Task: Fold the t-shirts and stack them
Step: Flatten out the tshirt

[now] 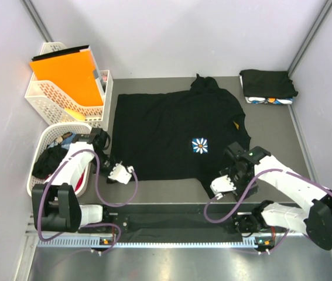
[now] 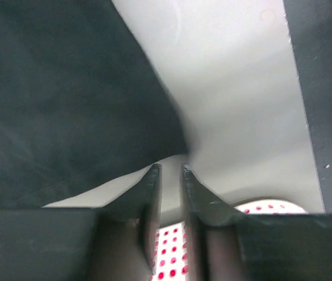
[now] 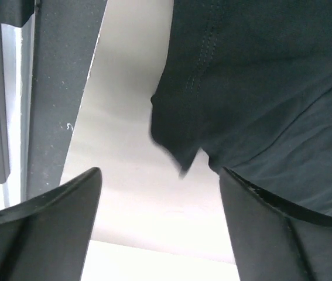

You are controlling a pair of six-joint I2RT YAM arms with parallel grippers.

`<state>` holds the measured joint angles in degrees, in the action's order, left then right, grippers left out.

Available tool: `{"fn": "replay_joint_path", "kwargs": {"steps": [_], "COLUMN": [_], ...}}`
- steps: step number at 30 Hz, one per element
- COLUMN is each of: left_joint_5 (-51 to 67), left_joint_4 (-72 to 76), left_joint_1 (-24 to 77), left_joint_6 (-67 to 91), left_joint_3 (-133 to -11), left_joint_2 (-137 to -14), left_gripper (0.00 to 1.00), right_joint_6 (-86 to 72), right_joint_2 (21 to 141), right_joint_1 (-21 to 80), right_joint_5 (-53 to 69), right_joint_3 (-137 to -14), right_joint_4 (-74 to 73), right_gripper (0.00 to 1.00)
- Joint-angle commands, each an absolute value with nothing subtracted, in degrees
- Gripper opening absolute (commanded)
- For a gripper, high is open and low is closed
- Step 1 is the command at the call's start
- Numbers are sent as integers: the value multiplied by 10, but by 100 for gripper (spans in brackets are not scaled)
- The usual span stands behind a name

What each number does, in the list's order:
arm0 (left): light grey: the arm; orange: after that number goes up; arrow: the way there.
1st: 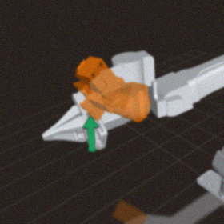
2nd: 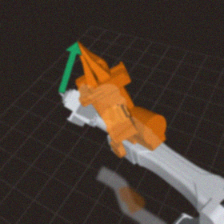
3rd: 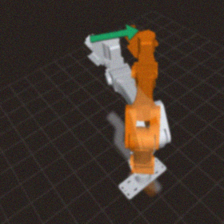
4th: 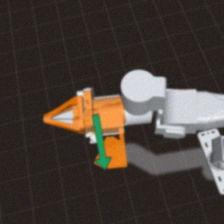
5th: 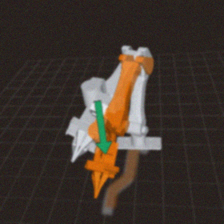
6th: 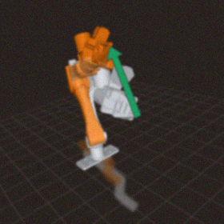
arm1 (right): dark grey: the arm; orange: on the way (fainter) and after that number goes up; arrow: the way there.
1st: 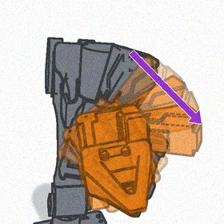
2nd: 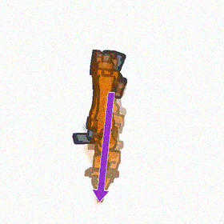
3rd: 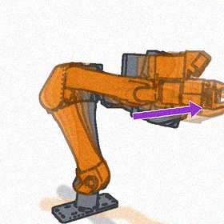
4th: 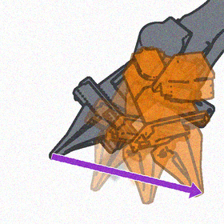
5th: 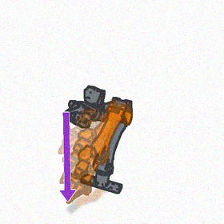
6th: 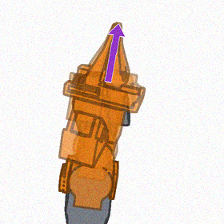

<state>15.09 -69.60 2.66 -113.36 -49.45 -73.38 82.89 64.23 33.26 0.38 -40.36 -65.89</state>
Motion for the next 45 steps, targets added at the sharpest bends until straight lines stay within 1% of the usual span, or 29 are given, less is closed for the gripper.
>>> {"fn": "replay_joint_path", "kwargs": {"steps": [1,2,3,6,7,9,10,11,12,13,14,15,16,17,18,19,20,21,22,24,25,26,27,28,30,32,35,40,45], "left_joint_5": [160,173,176,183,187,217,230,243,263,268,266,260,256,252,251,236,227,222,213,202,194,179,174,170,156,138,120,87,38], "left_joint_4": [-710,-709,-709,-710,-690,-638,-609,-535,-502,-457,-357,-298,-253,-185,-167,-150,-121,-97,-93,-84,-80,-74,-70,-53,-27,-5,-19,24,49], "left_joint_1": [22,22,22,22,22,22,22,22,23,24,27,32,33,35,37,40,44,45,46,48,50,51,52,53,55,61,69,81,94], "left_joint_6": [-1243,-1233,-1223,-1205,-1198,-1166,-1122,-1098,-1059,-1036,-1011,-968,-954,-939,-918,-900,-865,-829,-772,-693,-674,-658,-644,-638,-628,-630,-629,-627,-634], "left_joint_3": [-540,-560,-569,-601,-607,-625,-630,-638,-640,-638,-622,-610,-600,-590,-594,-602,-626,-646,-669,-740,-761,-791,-802,-812,-821,-830,-856,-845,-854], "left_joint_2": [-715,-712,-711,-703,-701,-688,-685,-682,-684,-685,-689,-693,-700,-727,-746,-767,-815,-842,-869,-942,-963,-996,-1011,-1023,-1049,-1074,-1106,-1135,-1179], "left_gripper": [46,62,99,98,97,97,99,99,99,98,96,95,80,60,44,22,0,0,0,0,0,0,0,0,0,0,0,0,0], "right_joint_6": [823,814,810,786,776,739,723,695,679,660,632,608,585,565,548,523,484,469,435,406,375,361,350,341,318,316,328,337,337], "right_joint_2": [614,611,609,609,611,616,622,627,630,643,651,663,690,709,731,785,818,853,926,999,1068,1101,1160,1186,1234,1250,1275,1280,1299], "right_joint_1": [340,340,341,340,340,340,338,330,321,313,294,290,285,266,258,250,227,215,201,161,148,122,110,100,78,75,76,72,69], "right_joint_5": [36,44,47,61,62,60,55,50,48,47,41,20,5,3,-12,-24,-19,-6,10,54,81,97,115,131,162,154,163,188,196], "right_joint_3": [-457,-463,-469,-496,-516,-543,-574,-590,-605,-631,-639,-642,-657,-669,-682,-725,-757,-796,-882,-973,-1063,-1109,-1152,-1228,-1272,-1283,-1278,-1217,-1216], "right_joint_4": [-679,-679,-680,-684,-679,-667,-642,-624,-598,-541,-507,-462,-392,-371,-344,-308,-309,-323,-355,-388,-419,-434,-452,-477,-480,-463,-475,-464,-468], "right_gripper": [89,93,94,95,95,93,93,92,91,91,83,75,64,24,6,0,0,0,0,0,0,0,0,0,0,0,0,0,0]}}
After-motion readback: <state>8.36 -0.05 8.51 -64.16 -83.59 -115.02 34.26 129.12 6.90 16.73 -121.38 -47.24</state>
